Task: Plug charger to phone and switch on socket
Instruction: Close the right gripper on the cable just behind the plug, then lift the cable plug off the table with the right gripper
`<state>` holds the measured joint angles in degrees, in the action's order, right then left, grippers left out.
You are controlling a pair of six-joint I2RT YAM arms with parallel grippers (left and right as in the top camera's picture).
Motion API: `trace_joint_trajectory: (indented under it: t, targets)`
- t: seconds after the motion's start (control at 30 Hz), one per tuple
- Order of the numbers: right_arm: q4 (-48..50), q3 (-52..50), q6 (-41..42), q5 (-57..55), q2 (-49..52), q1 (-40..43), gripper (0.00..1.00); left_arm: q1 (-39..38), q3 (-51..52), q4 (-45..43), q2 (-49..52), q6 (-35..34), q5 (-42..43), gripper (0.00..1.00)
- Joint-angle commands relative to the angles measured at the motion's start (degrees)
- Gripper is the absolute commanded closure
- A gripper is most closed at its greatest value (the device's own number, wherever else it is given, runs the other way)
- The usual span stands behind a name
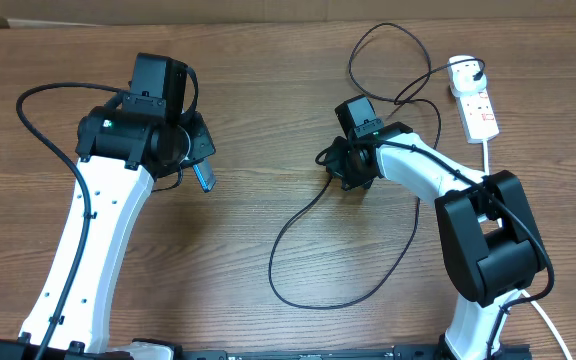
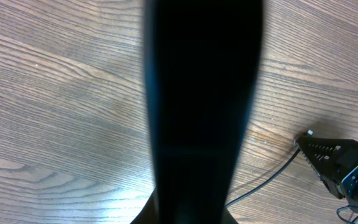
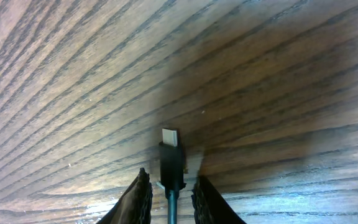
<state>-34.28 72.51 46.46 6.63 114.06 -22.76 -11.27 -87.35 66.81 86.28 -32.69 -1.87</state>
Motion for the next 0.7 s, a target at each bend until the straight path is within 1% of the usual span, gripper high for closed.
trace_joint_trajectory:
  t: [0.0,0.2,0.23,0.33,0.53,0.67]
  targets:
    - [-0.1,-0.3,0.1,-0.1,1.7,-0.1,0.81,0.0,-0.1,-0.5,-0.1,-0.5,0.5,0.96]
    - [-0.5,-0.2,0.2,-0.1,2.3,-0.1,0.84,0.0,-0.1,-0.5,-0.1,-0.5,0.5,0.96]
    - [-0.5,-0.2,0.1,-0.1,2.3,-0.1,0.89,0.0,-0.1,-0.5,-0.1,-0.5,0.5,0.96]
    - [-0.5,-0.3,0.1,-0.1,2.6,-0.1,0.96,0.0,-0.1,-0.5,-0.1,-0.5,0.5,0.96]
    - [-0.3,-0.3,0.1,0.6,2.9,-0.1,0.96,0.0,-0.1,-0.6,-0.1,-0.5,0.5,0.96]
    - [0.5,-0.2,-0.5,4.9,2.9,-0.1,0.96,0.0,-0.1,-0.7,-0.1,-0.5,0.5,0.96]
